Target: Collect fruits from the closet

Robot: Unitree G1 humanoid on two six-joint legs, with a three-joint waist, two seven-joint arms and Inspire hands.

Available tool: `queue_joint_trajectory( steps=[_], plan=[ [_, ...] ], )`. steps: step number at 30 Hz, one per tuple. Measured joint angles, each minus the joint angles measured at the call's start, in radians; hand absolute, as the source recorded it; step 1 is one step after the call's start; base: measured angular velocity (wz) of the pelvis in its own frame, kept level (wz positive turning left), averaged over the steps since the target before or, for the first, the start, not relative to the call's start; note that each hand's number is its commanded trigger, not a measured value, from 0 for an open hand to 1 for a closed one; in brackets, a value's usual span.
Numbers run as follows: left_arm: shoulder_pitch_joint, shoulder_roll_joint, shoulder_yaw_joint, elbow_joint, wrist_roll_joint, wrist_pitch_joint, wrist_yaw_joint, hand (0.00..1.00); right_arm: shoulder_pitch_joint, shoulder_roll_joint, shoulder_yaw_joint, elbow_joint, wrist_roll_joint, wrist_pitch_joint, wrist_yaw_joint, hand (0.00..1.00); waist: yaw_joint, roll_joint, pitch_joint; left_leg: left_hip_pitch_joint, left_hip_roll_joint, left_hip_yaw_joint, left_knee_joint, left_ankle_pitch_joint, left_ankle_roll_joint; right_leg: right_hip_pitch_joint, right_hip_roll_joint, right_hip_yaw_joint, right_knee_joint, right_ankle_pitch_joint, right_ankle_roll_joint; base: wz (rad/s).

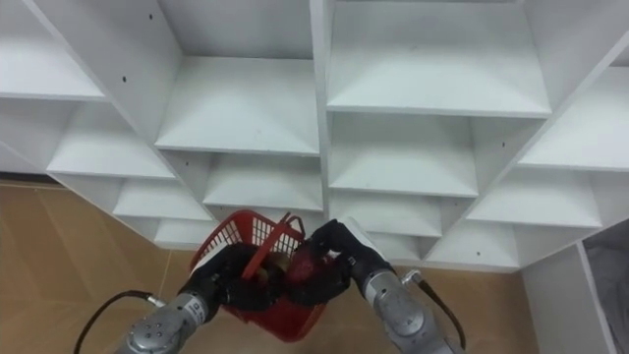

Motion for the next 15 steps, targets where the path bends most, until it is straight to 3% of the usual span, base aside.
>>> queue_joint_trajectory(
  steps=[15],
  plan=[
    [0.000,0.000,0.000,0.000,0.000,0.000,-0.003,1.00,0.000,0.000,0.000,0.001,0.000,0.000,0.017,1.00,0.001,-0.002,0.0011,-0.003,-0.001,0.000,0.000,0.000,0.000,-0.002,0.000,0.000,-0.002,0.000,0.001,0.00]
  ],
)
